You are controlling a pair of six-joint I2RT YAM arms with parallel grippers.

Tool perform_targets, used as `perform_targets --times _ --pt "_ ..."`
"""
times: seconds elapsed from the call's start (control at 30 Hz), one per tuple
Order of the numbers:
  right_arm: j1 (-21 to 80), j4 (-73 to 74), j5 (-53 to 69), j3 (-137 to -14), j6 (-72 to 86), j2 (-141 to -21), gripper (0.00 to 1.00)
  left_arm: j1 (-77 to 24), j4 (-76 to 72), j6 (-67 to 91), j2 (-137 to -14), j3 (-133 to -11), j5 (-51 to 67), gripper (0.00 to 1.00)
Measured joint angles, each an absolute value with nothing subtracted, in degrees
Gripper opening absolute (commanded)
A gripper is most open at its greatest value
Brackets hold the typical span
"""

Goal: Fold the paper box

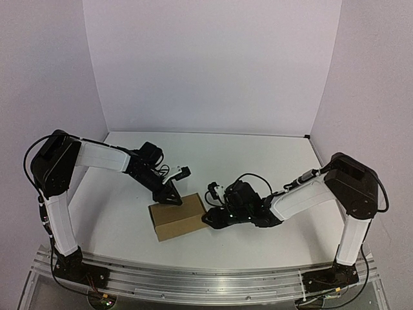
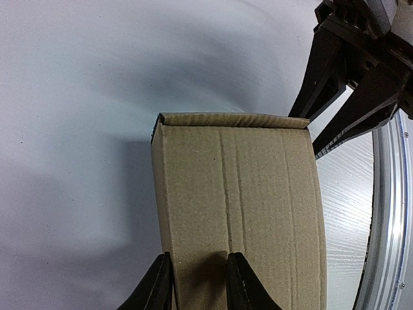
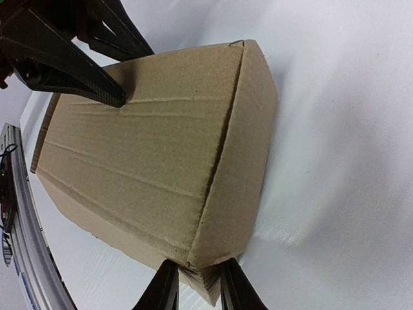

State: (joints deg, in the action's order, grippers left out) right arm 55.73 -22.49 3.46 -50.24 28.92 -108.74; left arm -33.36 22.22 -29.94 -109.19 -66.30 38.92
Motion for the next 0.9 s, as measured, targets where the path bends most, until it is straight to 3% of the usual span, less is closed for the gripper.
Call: perform_targets --times 0.43,0.9 --pt "57.97 -24.19 -6.83 -50.83 28.38 -111.91 0.39 -33.03 22.01 -30.02 -109.19 -66.28 38.87 0.28" --pt "59.48 -32.73 -15.14 -49.90 19.19 -114.43 0.28 -32.13 20.24 -30.74 -109.27 -66.24 37.95 0.28"
